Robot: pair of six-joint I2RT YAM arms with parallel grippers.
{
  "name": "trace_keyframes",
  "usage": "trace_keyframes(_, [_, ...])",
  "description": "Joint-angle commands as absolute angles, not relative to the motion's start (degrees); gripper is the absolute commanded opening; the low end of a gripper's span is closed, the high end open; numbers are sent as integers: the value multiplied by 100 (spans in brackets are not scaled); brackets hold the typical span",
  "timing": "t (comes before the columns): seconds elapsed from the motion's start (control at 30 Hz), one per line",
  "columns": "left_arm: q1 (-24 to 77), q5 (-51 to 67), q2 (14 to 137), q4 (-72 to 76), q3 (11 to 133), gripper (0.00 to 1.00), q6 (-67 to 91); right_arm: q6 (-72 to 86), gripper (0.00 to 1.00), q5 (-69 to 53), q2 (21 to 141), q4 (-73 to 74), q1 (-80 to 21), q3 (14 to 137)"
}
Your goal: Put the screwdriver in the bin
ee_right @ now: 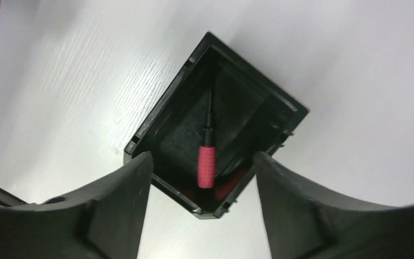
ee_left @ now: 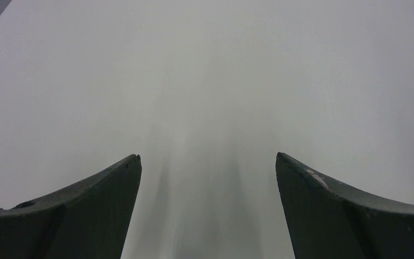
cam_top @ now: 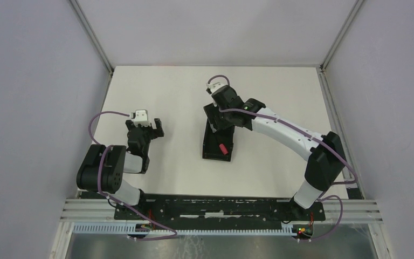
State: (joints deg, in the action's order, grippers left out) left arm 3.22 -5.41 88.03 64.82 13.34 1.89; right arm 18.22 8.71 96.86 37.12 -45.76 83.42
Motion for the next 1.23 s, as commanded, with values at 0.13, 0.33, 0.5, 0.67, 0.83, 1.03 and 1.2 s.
trace_keyframes(0.13, [290, -498, 8771, 6631, 1441, 100, 35, 1294, 98, 2131, 8576, 3366, -4520, 8385])
trace_keyframes(0.33, [290, -502, 8771, 6627, 1442, 100, 35, 415, 98, 2784, 7245, 1683, -4296, 6624])
trace_keyframes(0.5, [291, -499, 8771, 6627, 1442, 100, 35, -29, 98, 3119, 5742, -482, -4041, 4298])
trace_keyframes(0.67, [295, -506, 8772, 6627, 1446, 100, 35, -218, 98, 3595, 4835, -1585, -3559, 2524])
trace_keyframes(0.83, [296, -498, 8771, 6627, 1446, 100, 35, -11, 98, 3649, 4245, -2261, -3157, 1250])
trace_keyframes(1.03, [297, -501, 8780, 6624, 1450, 100, 35, 254, 98, 3622, 3946, -2336, -3020, 704])
trace_keyframes(1.2, [296, -501, 8785, 6629, 1452, 100, 35, 268, 98, 3566, 3930, -2289, -2999, 709])
